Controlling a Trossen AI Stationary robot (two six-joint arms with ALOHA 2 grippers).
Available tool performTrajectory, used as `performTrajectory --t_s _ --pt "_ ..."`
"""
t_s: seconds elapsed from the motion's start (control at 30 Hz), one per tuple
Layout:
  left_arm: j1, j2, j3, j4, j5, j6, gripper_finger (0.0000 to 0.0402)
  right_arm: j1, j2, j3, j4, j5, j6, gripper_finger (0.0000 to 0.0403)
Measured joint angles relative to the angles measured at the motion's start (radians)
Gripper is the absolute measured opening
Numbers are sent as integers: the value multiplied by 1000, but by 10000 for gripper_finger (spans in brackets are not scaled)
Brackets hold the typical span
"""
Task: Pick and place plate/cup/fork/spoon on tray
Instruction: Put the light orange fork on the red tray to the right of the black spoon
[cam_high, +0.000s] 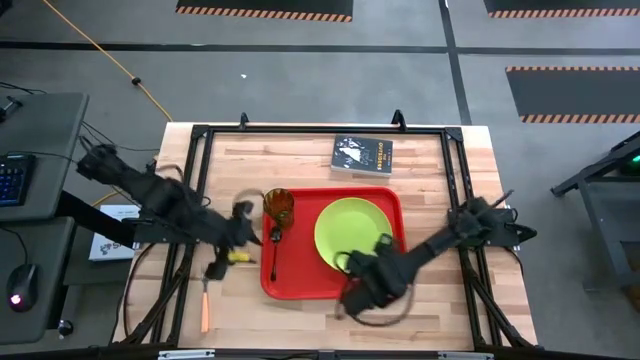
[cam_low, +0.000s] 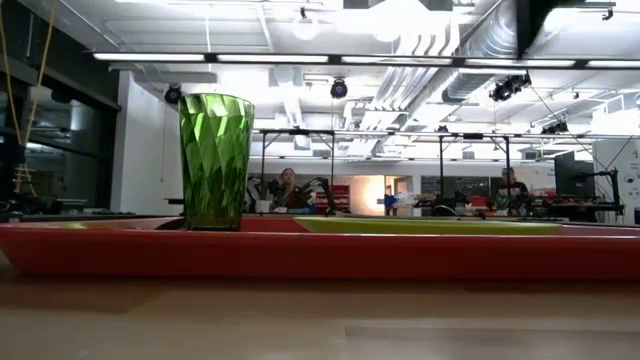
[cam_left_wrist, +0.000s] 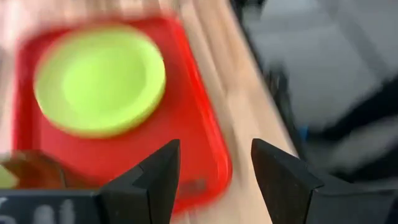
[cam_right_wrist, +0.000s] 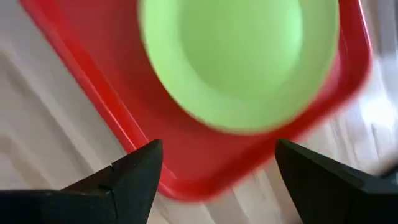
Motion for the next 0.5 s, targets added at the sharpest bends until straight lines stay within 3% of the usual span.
performTrajectory --t_s 0.13,0.3,0.5 --pt "-77 153 91 -195 -11 6 202 93 -142 -232 71 9 215 305" --pt "-191 303 104 -388 30 6 237 192 -308 -483 337 113 457 305" --pt "-376 423 0 -377 195 101 259 224 -377 -683 652 212 567 305"
